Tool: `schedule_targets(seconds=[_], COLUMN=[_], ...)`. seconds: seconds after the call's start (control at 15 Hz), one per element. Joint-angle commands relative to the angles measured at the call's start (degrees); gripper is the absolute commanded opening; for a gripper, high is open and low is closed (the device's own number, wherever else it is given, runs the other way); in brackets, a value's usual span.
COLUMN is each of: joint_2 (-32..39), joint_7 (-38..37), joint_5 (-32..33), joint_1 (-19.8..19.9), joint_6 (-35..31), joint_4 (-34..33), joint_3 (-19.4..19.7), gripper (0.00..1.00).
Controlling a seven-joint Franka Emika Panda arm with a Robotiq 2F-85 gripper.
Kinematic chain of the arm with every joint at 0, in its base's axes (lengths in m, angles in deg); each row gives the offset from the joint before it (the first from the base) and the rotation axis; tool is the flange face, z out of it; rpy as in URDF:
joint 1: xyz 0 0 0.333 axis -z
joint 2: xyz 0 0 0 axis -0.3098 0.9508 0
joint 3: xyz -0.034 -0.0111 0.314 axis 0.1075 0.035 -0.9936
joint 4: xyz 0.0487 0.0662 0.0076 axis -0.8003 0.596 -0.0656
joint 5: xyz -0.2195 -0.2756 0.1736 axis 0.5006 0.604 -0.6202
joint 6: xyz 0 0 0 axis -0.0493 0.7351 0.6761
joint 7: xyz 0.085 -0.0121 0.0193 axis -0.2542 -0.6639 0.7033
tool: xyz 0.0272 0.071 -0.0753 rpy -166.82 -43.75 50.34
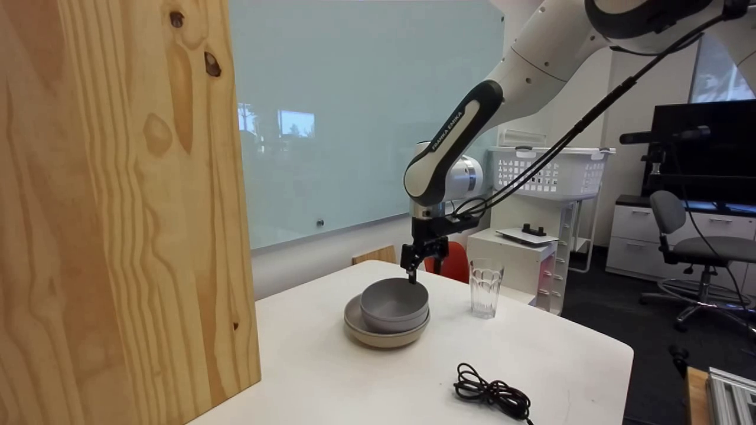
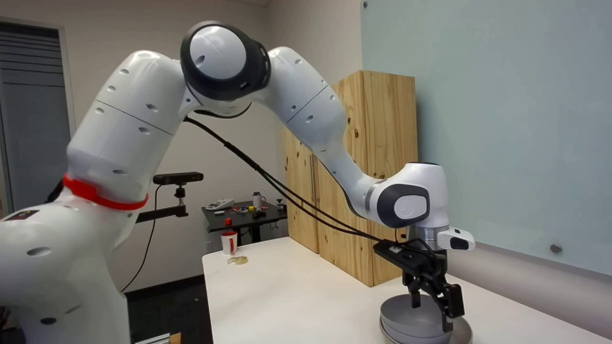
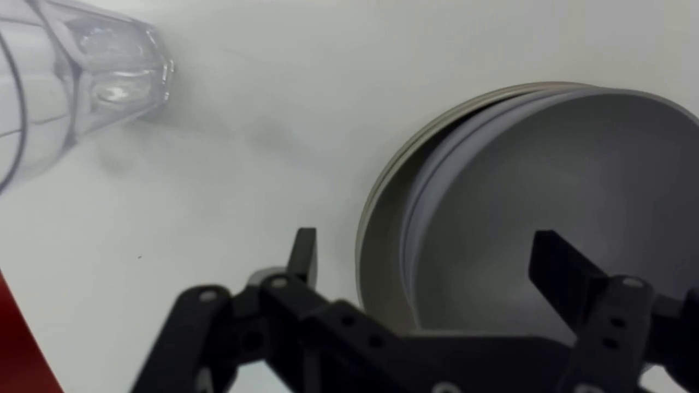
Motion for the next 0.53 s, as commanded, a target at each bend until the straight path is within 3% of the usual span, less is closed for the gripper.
schedule_targets(seconds=[0.0,0.4,0.47], joint_2=[4.63,8.23,8.61], joint_7=[-1.48,-1.14,-1.04], joint_5=[0.35,0.89,0.85], joint_1=[-0.67,-0.51,-0.45], joint_6=[0.87,1.30,1.45], joint_4=[-4.58,-7.83,-8.20], joint_3=[0.24,0.77,0.74], gripper=[1.00,1.00,0.75])
